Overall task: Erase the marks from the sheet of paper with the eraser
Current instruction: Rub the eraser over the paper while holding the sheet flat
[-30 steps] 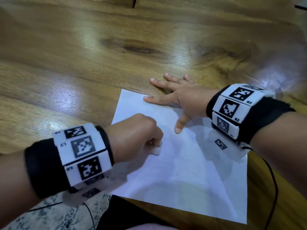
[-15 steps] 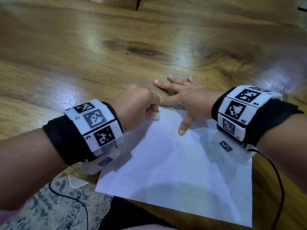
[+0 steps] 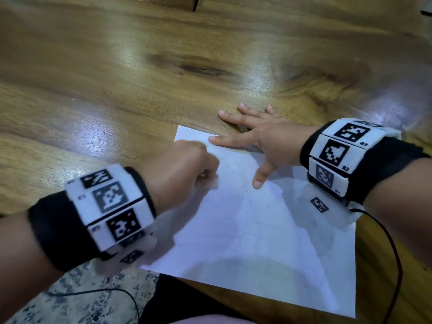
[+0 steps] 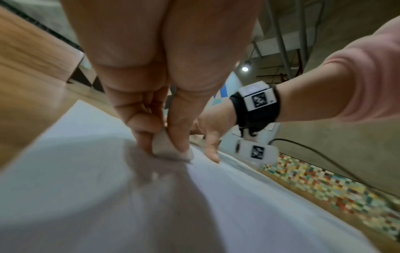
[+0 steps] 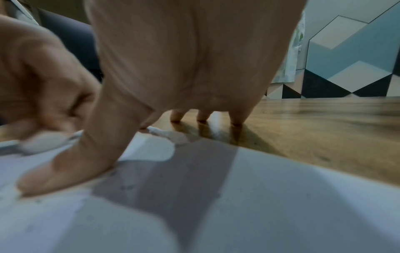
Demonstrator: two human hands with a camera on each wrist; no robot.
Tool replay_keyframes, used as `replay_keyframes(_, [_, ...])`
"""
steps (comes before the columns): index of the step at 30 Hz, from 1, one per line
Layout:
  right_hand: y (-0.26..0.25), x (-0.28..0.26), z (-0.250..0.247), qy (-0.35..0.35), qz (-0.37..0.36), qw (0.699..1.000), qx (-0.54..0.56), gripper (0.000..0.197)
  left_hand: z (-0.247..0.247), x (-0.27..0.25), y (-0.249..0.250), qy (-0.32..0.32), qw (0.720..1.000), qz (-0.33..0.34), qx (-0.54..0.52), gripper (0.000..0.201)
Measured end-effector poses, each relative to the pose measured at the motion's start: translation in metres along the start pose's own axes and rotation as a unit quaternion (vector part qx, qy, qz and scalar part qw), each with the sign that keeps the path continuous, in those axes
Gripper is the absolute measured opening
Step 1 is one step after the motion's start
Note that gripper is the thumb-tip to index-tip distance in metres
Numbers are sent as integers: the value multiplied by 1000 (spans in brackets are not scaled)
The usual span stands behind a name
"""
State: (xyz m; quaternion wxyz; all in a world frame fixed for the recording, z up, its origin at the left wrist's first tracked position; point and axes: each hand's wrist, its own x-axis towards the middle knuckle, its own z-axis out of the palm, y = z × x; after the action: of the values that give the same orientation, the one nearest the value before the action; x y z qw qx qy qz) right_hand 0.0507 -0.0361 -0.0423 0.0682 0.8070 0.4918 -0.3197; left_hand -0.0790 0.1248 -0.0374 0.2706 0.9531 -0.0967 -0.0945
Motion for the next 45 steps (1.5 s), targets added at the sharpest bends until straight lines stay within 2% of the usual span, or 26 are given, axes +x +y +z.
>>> replay_keyframes(2, [2, 1, 2, 5, -4, 1000, 1, 109, -1, -17, 2, -68, 997, -8, -20, 21])
replay_keyframes(4, [1, 0, 2, 3, -2, 1000, -1, 109, -3, -19, 2, -115, 993, -24, -20, 10])
replay_keyframes(6, [-1, -1, 0, -3, 3, 1000, -1, 110, -8, -4, 3, -78, 997, -22, -6, 3])
replay_keyframes(8, [-4, -2, -3, -10, 10, 1000, 1, 109, -11, 16, 1, 1, 1000, -14, 11, 6])
replay_keyframes(10, [-4, -2, -4, -12, 12, 1000, 1, 108, -11, 22, -1, 28, 999, -11, 23, 11])
replay_keyframes(11, [-4, -2, -4, -11, 11, 1000, 3, 108, -9, 17, -3, 24, 999, -1, 26, 14])
replay_keyframes(13, [-3, -1, -3, -6, 9, 1000, -1, 109, -6, -6, -2, -30, 1000, 5, -3, 18])
replay_keyframes(15, [-2, -1, -2, -6, 9, 1000, -9, 110, -2, -24, -1, -104, 994, 1, -36, 15])
replay_keyframes(17, [-3, -1, -2, -8, 8, 1000, -13, 109, -2, -22, -1, -136, 990, -5, -34, 9])
replay_keyframes(19, [-5, -1, -3, -10, 10, 1000, -13, 109, -7, -1, 1, -105, 994, -13, -19, 7])
replay_keyframes(21, [-5, -2, -4, -13, 10, 1000, -14, 108, -10, 24, 4, -48, 999, -11, -7, 6])
replay_keyframes(23, [-6, -2, -5, -13, 9, 1000, -11, 106, -6, 37, 10, -30, 1000, -1, -4, 9])
replay_keyframes(25, [-6, -1, -5, -15, 10, 1000, -13, 108, 1, 25, 12, -40, 999, 7, -24, 12])
replay_keyframes(27, [-5, -1, -5, -22, 13, 1000, -19, 111, 8, 0, 14, -90, 995, 16, -33, 23])
replay_keyframes(29, [-5, -1, -4, -28, 15, 999, -24, 111, 12, -17, 14, -144, 988, 22, -44, 14])
replay_keyframes(30, [-5, -1, -4, -28, 15, 999, -24, 111, 12, -18, 13, -144, 988, 21, -45, 9])
replay_keyframes(32, [-5, -1, -4, -22, 12, 1000, -18, 111, 5, -2, 13, -109, 993, 18, -37, 4])
replay_keyframes(35, [-5, -2, -4, -16, 10, 1000, -9, 109, -2, 27, 11, -9, 1000, 26, -5, 4])
replay_keyframes(37, [-7, -2, -4, -22, 12, 1000, -14, 109, 0, 23, 11, 11, 999, 36, -7, 6])
replay_keyframes(39, [-7, -1, -4, -25, 13, 999, -19, 110, 6, 1, 11, -46, 998, 25, -25, 15])
replay_keyframes(41, [-5, -1, -4, -27, 14, 999, -17, 110, 11, -18, 12, -131, 991, 13, -31, 13])
replay_keyframes(42, [-5, -2, -4, -28, 14, 999, -17, 110, 10, -19, 12, -153, 988, 12, -31, 9])
replay_keyframes(43, [-5, -2, -5, -29, 14, 999, -18, 111, 8, -14, 11, -152, 988, 9, -28, 6])
replay_keyframes(45, [-5, -2, -5, -32, 16, 999, -21, 112, 0, 5, 8, -85, 996, -8, -12, 4])
